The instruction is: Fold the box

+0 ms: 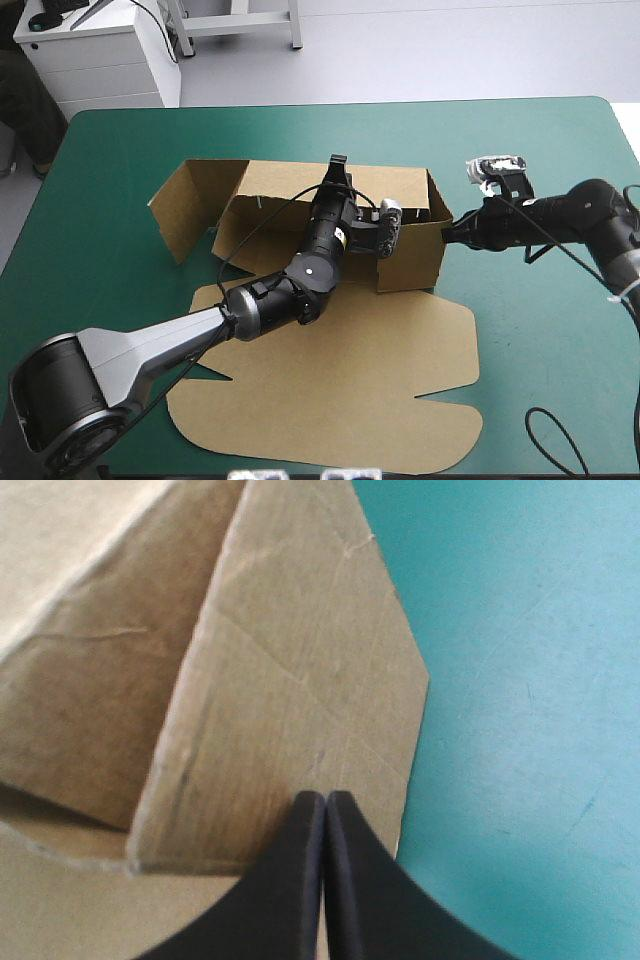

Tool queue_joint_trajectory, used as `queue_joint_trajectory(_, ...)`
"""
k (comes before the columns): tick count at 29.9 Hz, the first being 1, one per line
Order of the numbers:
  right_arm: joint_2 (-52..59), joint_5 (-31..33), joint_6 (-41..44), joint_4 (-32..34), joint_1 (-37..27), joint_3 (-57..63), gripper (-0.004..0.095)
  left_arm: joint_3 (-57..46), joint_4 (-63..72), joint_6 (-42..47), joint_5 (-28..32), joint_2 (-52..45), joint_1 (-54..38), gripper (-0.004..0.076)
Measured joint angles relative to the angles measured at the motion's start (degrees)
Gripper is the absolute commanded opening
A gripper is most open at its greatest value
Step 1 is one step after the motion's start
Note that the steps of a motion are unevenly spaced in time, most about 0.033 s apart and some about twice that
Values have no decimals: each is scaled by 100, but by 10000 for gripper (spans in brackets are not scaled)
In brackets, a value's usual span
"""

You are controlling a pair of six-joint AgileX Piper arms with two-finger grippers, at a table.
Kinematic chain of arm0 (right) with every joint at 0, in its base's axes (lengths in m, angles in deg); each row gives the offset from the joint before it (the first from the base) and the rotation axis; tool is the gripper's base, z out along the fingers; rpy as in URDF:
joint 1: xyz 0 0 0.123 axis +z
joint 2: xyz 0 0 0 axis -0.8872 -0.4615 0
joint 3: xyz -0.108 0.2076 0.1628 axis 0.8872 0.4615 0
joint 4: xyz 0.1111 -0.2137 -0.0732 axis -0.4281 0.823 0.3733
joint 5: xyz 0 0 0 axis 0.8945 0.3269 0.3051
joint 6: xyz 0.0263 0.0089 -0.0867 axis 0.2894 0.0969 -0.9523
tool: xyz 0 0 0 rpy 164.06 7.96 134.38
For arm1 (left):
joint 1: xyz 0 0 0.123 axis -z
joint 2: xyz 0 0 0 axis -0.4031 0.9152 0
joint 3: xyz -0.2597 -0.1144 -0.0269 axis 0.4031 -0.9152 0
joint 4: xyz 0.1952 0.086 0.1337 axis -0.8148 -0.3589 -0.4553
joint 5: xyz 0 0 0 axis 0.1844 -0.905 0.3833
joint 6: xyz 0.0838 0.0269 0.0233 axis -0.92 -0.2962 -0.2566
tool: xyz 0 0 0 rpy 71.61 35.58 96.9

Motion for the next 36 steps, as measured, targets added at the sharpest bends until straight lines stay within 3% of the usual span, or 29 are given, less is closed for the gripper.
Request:
queue_joint_trajectory(5,301,-451,-1540,-1121,24,758,5,0,-30,6,-13,6,0,-8)
queue_joint_trajectory(10,331,-771,-2329,-1199,444,905,17,0,-30,6,-20,11,0,-8)
queue_joint_trajectory(12,350,-1082,-2386,-958,722,910,71,0,-30,6,-39,10,0,-8)
queue_joint_trajectory(18,373,-1667,-1960,-131,1196,910,371,0,-30,6,-108,10,0,-8)
queue_joint_trajectory(23,373,-1634,-1591,284,1217,910,377,0,-25,6,-129,10,0,-8)
queue_joint_trajectory(36,859,-1557,-1431,486,1248,905,377,0,-30,6,-129,18,0,-8)
